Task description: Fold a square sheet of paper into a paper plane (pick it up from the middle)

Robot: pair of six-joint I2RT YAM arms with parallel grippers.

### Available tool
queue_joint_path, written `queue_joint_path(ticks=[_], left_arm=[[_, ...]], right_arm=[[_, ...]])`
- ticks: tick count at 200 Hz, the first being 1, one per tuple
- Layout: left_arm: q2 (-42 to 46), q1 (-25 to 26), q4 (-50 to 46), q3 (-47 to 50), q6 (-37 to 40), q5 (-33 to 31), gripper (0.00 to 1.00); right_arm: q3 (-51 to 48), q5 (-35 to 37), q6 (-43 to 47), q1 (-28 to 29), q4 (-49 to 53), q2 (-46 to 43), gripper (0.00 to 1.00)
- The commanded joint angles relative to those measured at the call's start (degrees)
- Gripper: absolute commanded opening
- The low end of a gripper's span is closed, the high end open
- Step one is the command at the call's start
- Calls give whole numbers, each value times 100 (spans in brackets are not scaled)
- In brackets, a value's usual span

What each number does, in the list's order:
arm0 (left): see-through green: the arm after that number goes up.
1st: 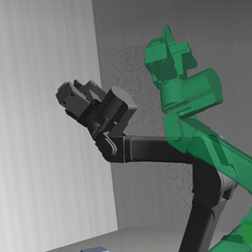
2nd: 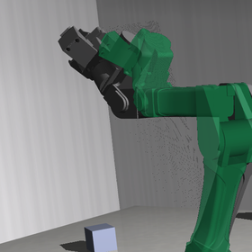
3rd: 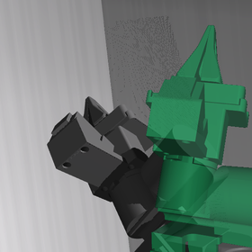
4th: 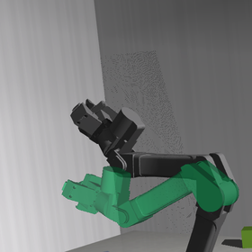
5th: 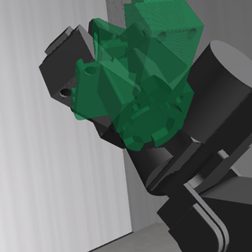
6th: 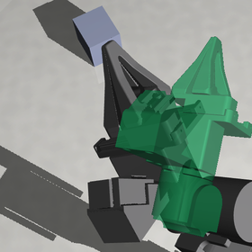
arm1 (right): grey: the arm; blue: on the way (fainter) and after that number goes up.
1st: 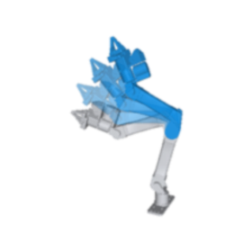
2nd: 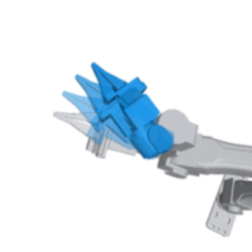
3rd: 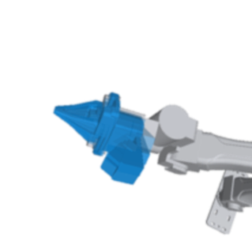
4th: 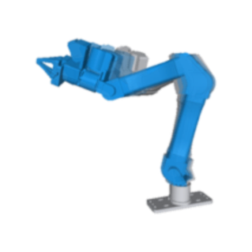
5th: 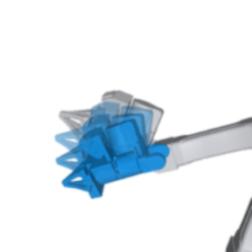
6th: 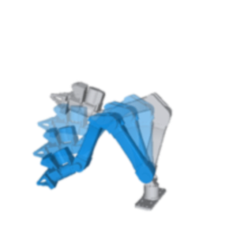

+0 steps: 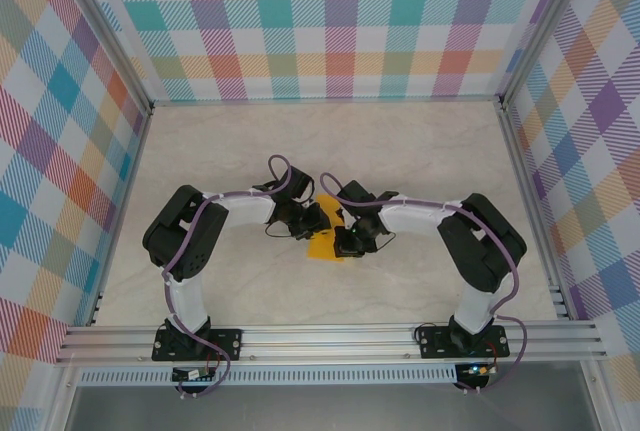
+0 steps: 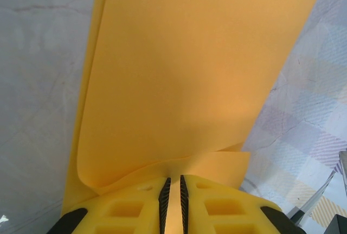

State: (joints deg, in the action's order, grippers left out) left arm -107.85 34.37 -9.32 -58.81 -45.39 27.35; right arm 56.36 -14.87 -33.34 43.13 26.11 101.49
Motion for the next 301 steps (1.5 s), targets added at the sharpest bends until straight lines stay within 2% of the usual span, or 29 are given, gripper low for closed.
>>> queue_joint_path(ticks=[1,84,116,178,234,301], left_arm=[[-386,79,-914,207,-16,-534,18],[-346,79,-906,238,-10,-534,18],[-346,78,-894,238,-10,-520,18],[-359,78,-859,237,-21,-486,18],[-291,79,-782,212,-58,-424,18],[-294,78,-796,148,-62,-433,18]], right_arm=[[-289,-132,126,26,667,-59,8],[-250,64,171,21,993,-587,7],[-17,109,20,20,587,-798,8],[439,11,-425,28,-269,-172,7],[440,213,-503,23,-180,191,7],[214,393,-463,23,61,206,7]])
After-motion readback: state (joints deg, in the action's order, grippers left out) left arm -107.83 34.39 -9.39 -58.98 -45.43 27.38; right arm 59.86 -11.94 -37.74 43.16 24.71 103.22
